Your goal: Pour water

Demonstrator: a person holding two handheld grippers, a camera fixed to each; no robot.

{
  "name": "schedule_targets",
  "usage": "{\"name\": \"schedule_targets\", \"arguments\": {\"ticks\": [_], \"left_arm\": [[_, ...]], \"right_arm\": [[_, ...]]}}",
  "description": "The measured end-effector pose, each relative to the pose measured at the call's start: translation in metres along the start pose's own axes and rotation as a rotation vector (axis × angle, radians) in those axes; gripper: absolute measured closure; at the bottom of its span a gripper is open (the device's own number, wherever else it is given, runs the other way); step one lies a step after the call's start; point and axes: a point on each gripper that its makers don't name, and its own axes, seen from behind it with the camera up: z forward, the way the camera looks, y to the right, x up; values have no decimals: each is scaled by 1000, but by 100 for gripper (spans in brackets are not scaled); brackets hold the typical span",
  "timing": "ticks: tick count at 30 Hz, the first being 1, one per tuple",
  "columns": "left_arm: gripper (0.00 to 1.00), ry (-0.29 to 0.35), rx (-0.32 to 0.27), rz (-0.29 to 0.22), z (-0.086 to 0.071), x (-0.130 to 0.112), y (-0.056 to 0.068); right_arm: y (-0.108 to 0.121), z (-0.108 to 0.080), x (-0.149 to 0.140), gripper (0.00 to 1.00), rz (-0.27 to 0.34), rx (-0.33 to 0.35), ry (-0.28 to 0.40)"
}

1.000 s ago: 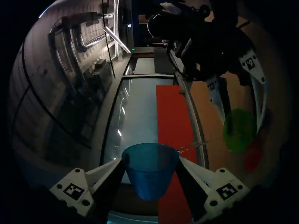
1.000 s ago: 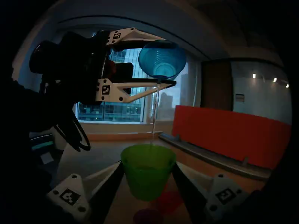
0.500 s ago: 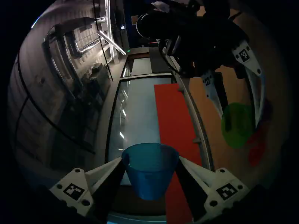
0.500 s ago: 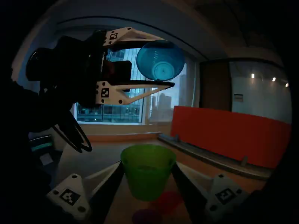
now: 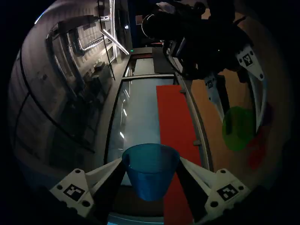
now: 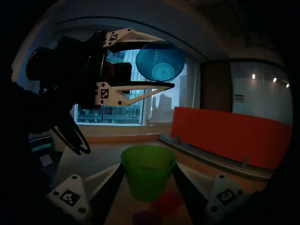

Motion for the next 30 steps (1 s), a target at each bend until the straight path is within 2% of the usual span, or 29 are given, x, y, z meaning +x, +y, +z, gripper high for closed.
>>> {"name": "schedule_targets", "arguments": {"ticks": [5,14,20,30], "left_arm": [[14,-22,22,-72,-2,-7,-5],[14,-45,25,-264,-7,-17,-1],[14,-48,25,-423,-6,-22,3],[14,-86,48,-719,-8,-42,8]], "right_arm": [[2,0,0,11,1,-6,3],[5,-3,-1,11,2,-16,8],[5,-4,-1,11,5,-19,14],[5,-8,0,11,-2,-25,17]]}}
